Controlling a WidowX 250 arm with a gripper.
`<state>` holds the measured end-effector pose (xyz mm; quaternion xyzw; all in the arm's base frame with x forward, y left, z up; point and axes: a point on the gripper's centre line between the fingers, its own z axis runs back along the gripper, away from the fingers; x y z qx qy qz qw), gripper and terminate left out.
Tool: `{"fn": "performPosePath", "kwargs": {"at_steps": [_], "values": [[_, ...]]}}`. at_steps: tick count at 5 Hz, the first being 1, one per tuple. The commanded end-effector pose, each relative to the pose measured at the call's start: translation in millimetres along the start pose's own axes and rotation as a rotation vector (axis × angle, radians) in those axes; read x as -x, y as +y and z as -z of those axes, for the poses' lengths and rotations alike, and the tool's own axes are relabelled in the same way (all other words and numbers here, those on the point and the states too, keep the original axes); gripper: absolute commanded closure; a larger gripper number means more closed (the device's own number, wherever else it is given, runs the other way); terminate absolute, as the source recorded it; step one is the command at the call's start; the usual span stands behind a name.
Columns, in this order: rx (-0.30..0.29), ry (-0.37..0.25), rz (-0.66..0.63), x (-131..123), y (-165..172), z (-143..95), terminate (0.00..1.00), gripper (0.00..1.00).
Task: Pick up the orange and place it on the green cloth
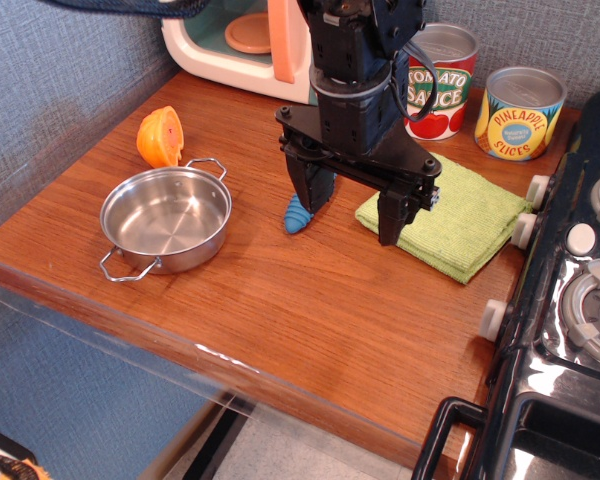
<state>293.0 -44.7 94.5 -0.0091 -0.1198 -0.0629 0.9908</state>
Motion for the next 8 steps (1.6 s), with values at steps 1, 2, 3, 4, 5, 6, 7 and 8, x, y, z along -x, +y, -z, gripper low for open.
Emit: {"fn": "performPosePath", "kwargs": {"at_steps": [1, 2, 3, 4, 5, 6, 7, 8], "values": [[0.000, 0.000, 0.000, 0.0, 0.0, 0.0, 0.00, 0.00], [0.030, 0.024, -0.094, -4.5, 19.7, 4.1, 0.00, 0.00], [0.026, 0.040, -0.174, -10.5, 43.0, 5.0, 0.00, 0.00], [0.000, 0.027, -0.286, -14.2, 79.3, 3.1, 0.00, 0.00], [-0.040, 0.022, -0.404, -12.9, 122.0, 1.4, 0.00, 0.00], [-0.089, 0.023, -0.492, -9.7, 157.5, -1.6, 0.00, 0.00], [-0.139, 0.023, -0.549, -9.4, 189.3, -6.0, 0.00, 0.00], [-0.166, 0.026, -0.609, -13.2, 213.7, -5.4, 0.00, 0.00]]}}
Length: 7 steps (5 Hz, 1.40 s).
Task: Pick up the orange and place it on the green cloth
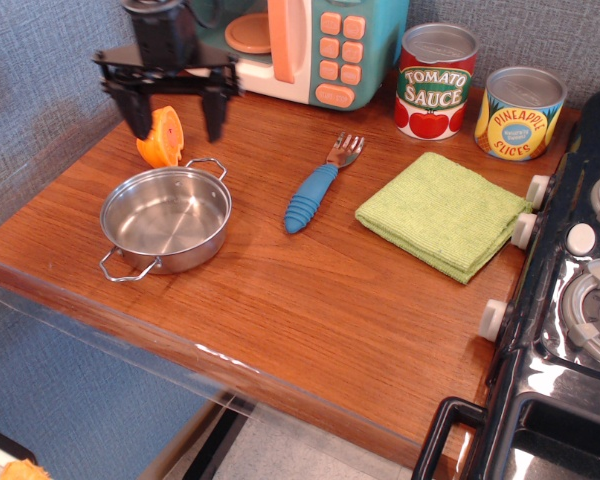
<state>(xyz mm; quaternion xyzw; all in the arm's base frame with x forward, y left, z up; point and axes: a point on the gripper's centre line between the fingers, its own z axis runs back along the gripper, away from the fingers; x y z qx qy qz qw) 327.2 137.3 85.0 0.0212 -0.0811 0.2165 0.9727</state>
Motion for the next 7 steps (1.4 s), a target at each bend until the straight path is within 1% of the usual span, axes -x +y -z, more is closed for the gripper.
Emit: {"fn": "performPosePath", "kwargs": {"at_steps": [1, 2, 3, 5, 6, 7], "values": [[-0.026, -0.047, -0.114, -33.0, 33.8, -6.2, 0.00, 0.00], [-0.035, -0.017, -0.118, -43.1, 32.5, 13.6, 0.00, 0.00], [-0.048, 0.007, -0.116, -48.9, 31.1, 26.1, 0.00, 0.00], [-0.067, 0.056, -0.136, -48.3, 33.3, 47.5, 0.00, 0.00], [-0.062, 0.073, -0.140, -40.9, 29.0, 54.7, 0.00, 1.00], [-0.054, 0.053, -0.119, -37.2, 23.3, 47.0, 0.00, 1.00]]}}
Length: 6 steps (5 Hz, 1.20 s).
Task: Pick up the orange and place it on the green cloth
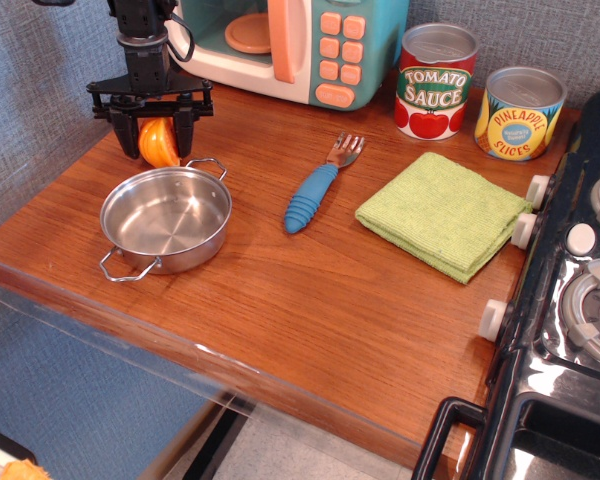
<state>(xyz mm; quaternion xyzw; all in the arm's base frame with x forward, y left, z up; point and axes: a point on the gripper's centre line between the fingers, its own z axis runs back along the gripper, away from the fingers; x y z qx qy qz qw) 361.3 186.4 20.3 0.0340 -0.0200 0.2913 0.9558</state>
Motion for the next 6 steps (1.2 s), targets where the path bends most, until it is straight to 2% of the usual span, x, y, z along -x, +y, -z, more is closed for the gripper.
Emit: {"fn": "performPosePath", "kwargs": {"at_steps": [1, 2, 3, 4, 5, 6], "values": [[0.030, -0.112, 0.017, 6.6, -3.1, -41.4, 0.00, 1.00], [0.063, -0.204, 0.026, 7.5, -15.0, -76.3, 0.00, 1.00], [0.130, -0.298, 0.118, 24.6, -57.8, -118.6, 0.00, 1.00], [0.213, -0.284, 0.252, 48.5, -97.3, -127.5, 0.00, 1.00], [0.230, -0.220, 0.388, 77.8, -137.4, -111.0, 0.00, 1.00], [0.213, -0.176, 0.495, 103.6, -180.0, -97.4, 0.00, 1.00]]}}
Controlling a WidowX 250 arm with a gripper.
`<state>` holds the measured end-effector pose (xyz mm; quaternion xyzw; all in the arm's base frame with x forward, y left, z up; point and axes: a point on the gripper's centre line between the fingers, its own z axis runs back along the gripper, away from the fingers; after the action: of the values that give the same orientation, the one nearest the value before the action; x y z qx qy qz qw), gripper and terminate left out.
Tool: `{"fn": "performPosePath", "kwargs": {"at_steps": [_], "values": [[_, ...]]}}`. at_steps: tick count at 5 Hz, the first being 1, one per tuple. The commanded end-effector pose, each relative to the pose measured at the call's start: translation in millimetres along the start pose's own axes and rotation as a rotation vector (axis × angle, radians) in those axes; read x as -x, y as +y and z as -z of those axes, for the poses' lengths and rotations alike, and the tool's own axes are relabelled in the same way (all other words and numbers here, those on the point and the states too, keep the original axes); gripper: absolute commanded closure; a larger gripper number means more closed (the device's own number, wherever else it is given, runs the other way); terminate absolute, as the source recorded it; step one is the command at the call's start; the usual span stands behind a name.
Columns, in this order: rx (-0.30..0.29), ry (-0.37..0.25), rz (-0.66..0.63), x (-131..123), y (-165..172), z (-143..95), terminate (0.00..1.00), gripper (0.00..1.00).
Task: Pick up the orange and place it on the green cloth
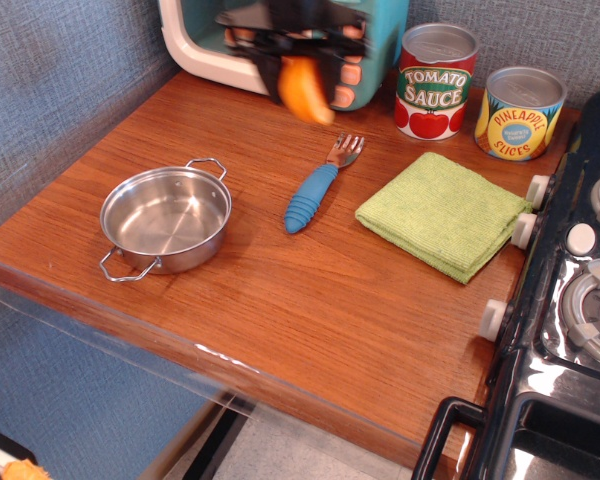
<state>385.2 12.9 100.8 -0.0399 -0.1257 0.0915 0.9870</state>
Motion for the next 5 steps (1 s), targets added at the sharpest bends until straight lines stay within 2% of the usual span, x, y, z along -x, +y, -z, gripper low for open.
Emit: {"fn": "performPosePath", "kwargs": {"at_steps": [1, 2, 3, 4, 5], "values": [[-0.001, 0.034, 0.166, 27.3, -64.4, 9.6, 0.00, 1.00], [-0.018, 0.057, 0.194, 30.9, -73.0, 19.8, 0.00, 1.00], [-0.050, 0.048, 0.179, 23.6, -71.3, 23.7, 0.00, 1.00], [-0.065, 0.027, 0.153, 19.8, -66.6, 21.1, 0.00, 0.00], [-0.066, 0.030, 0.132, 19.7, -63.0, 18.9, 0.00, 0.00]]}}
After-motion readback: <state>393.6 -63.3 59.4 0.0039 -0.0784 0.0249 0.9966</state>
